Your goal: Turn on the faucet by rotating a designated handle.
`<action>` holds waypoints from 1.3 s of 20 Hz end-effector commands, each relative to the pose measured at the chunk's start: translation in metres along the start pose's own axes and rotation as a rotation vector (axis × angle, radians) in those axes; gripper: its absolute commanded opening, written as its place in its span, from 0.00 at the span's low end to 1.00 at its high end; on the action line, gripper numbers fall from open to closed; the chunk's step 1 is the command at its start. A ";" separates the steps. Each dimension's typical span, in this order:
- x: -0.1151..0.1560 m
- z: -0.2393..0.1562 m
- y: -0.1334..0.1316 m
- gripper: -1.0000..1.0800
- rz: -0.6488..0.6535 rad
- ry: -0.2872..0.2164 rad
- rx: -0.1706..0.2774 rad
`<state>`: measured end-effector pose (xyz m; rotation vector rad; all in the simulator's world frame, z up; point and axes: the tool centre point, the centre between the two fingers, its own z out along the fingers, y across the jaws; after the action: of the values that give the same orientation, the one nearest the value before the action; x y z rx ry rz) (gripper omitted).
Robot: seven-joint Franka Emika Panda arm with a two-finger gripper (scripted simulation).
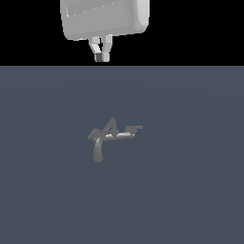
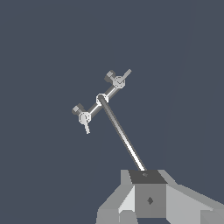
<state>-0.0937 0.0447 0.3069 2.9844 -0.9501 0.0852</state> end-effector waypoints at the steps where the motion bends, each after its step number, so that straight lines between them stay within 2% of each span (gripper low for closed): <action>1: 0.011 0.018 -0.006 0.00 0.057 -0.003 0.000; 14: 0.073 0.109 -0.025 0.00 0.344 -0.020 -0.011; 26: 0.137 0.198 -0.022 0.00 0.627 -0.034 -0.026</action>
<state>0.0339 -0.0149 0.1278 2.5822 -1.7808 0.0250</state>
